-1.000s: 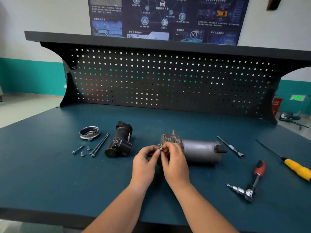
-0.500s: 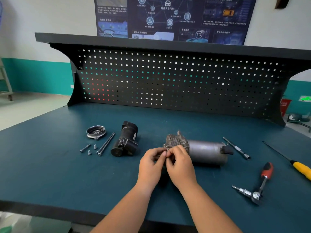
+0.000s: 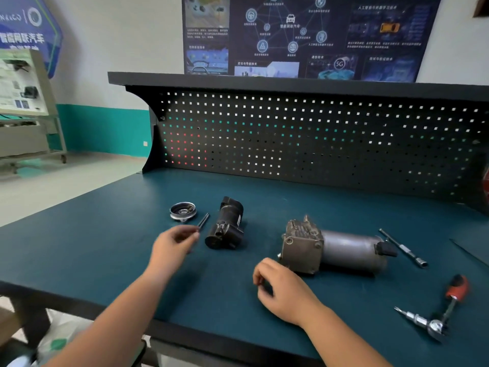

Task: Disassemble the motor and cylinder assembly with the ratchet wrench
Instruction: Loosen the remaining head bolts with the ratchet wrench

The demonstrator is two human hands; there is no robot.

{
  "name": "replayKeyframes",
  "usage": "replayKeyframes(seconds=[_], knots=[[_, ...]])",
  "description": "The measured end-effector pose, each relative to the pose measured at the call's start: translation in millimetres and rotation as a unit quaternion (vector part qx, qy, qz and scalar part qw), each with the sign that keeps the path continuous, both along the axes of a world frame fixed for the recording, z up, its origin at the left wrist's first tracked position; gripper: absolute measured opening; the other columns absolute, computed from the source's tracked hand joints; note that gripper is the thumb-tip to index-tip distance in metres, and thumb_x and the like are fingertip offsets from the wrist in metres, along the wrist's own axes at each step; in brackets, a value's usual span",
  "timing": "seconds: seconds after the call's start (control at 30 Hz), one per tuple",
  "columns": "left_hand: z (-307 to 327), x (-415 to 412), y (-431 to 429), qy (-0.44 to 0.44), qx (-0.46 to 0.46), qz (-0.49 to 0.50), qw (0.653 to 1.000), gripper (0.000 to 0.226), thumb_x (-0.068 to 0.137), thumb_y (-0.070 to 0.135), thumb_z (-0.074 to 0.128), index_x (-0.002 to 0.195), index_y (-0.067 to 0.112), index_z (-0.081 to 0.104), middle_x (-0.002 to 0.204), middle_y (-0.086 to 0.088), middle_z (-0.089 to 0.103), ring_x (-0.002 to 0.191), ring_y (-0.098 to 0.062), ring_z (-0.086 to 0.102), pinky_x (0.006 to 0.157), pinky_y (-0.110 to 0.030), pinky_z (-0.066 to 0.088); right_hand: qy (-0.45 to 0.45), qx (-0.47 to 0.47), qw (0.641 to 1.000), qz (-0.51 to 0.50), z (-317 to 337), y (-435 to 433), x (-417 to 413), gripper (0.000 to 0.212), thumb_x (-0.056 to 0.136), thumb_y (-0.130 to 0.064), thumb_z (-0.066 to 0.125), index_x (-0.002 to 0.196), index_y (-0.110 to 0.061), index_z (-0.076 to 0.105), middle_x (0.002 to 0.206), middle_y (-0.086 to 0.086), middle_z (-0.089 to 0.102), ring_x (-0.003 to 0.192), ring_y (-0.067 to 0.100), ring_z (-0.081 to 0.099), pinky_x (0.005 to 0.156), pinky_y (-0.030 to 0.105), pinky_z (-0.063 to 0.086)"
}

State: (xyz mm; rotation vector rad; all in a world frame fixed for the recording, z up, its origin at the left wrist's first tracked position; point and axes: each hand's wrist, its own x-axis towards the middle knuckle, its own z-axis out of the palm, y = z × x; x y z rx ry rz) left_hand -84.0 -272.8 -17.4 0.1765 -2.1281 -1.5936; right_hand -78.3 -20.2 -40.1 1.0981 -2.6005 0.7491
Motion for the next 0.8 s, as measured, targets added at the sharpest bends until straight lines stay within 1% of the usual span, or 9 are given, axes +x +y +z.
replayKeyframes(seconds=[0.07, 0.13, 0.23, 0.3, 0.43, 0.5, 0.6, 0.7, 0.8], knots=[[2.4, -13.1, -40.0, -0.023, -0.078, 0.083, 0.993, 0.008, 0.085, 0.008, 0.068, 0.092, 0.009, 0.071, 0.079, -0.007, 0.067, 0.075, -0.024, 0.062, 0.068, -0.027, 0.048, -0.026, 0.025, 0.999, -0.016, -1.2, 0.6, -1.7, 0.014, 0.082, -0.014, 0.048, 0.083, -0.028, 0.046, 0.088, -0.013, 0.046, 0.076, 0.005, 0.046, 0.072, 0.025, 0.043], [4.2, -26.4, -69.8, -0.048, -0.151, 0.129, 0.979, 0.007, 0.085, 0.013, 0.068, 0.091, 0.012, 0.07, 0.086, -0.005, 0.069, 0.087, -0.024, 0.063, 0.077, -0.029, 0.045, -0.042, 0.032, 0.998, -0.028, -2.4, 0.6, -3.6, 0.015, 0.082, -0.015, 0.048, 0.081, -0.03, 0.045, 0.086, -0.012, 0.047, 0.073, 0.003, 0.044, 0.069, 0.021, 0.04], [5.7, -47.3, -87.7, -0.09, -0.271, 0.117, 0.951, 0.009, 0.086, 0.018, 0.067, 0.094, 0.016, 0.071, 0.094, -0.004, 0.069, 0.094, -0.024, 0.061, 0.077, -0.03, 0.044, -0.058, 0.032, 0.997, -0.037, -4.9, -0.6, -5.9, 0.017, 0.078, -0.015, 0.046, 0.076, -0.031, 0.043, 0.082, -0.012, 0.047, 0.071, 0.004, 0.044, 0.065, 0.018, 0.036], [6.7, -61.1, -88.3, -0.098, -0.337, 0.103, 0.931, 0.011, 0.086, 0.019, 0.068, 0.096, 0.016, 0.073, 0.098, -0.005, 0.068, 0.096, -0.026, 0.059, 0.078, -0.031, 0.045, -0.063, 0.024, 0.997, -0.041, -5.7, -0.6, -6.3, 0.016, 0.076, -0.016, 0.046, 0.074, -0.031, 0.042, 0.081, -0.011, 0.047, 0.071, 0.005, 0.044, 0.064, 0.018, 0.035], [3.8, -77.5, -84.7, -0.149, -0.383, 0.069, 0.909, 0.012, 0.087, 0.019, 0.065, 0.098, 0.018, 0.071, 0.098, -0.001, 0.071, 0.092, -0.021, 0.063, 0.073, -0.026, 0.045, -0.075, 0.018, 0.996, -0.036, -4.8, 0.3, -5.4, 0.011, 0.072, -0.019, 0.047, 0.072, -0.029, 0.044, 0.081, -0.01, 0.048, 0.072, 0.008, 0.047, 0.064, 0.021, 0.039], [0.9, -81.0, -84.7, -0.162, -0.421, 0.059, 0.89, 0.013, 0.088, 0.019, 0.065, 0.098, 0.02, 0.071, 0.097, -0.001, 0.071, 0.091, -0.021, 0.063, 0.071, -0.026, 0.046, -0.077, 0.01, 0.997, -0.032, -5.1, 0.3, -5.4, 0.01, 0.071, -0.02, 0.048, 0.071, -0.029, 0.044, 0.08, -0.01, 0.048, 0.072, 0.009, 0.048, 0.065, 0.022, 0.04], [0.6, -84.2, -87.2, -0.166, -0.45, 0.048, 0.876, 0.011, 0.086, 0.022, 0.067, 0.095, 0.022, 0.073, 0.094, -0.004, 0.069, 0.089, -0.022, 0.062, 0.069, -0.026, 0.044, -0.08, 0.005, 0.996, -0.025, -5.3, -0.2, -5.3, 0.01, 0.069, -0.021, 0.048, 0.071, -0.03, 0.044, 0.079, -0.011, 0.047, 0.071, 0.009, 0.048, 0.065, 0.021, 0.04], [0.6, -87.4, -91.4, -0.165, -0.457, 0.046, 0.873, 0.012, 0.083, 0.028, 0.072, 0.095, 0.026, 0.074, 0.099, -0.008, 0.06, 0.096, -0.026, 0.056, 0.079, -0.031, 0.045, -0.077, 0.006, 0.997, -0.023, -4.6, 0.6, -5.5, 0.011, 0.07, -0.02, 0.049, 0.07, -0.03, 0.043, 0.078, -0.011, 0.046, 0.07, 0.007, 0.047, 0.064, 0.019, 0.038], [-1.5, -87.6, -96.0, -0.16, -0.427, 0.038, 0.889, 0.021, 0.082, 0.024, 0.073, 0.103, 0.022, 0.074, 0.104, -0.012, 0.058, 0.102, -0.029, 0.054, 0.086, -0.032, 0.043, -0.079, 0.005, 0.997, -0.025, -3.9, 1.1, -3.3, 0.01, 0.07, -0.02, 0.049, 0.07, -0.029, 0.044, 0.078, -0.011, 0.047, 0.07, 0.008, 0.047, 0.063, 0.019, 0.038]])
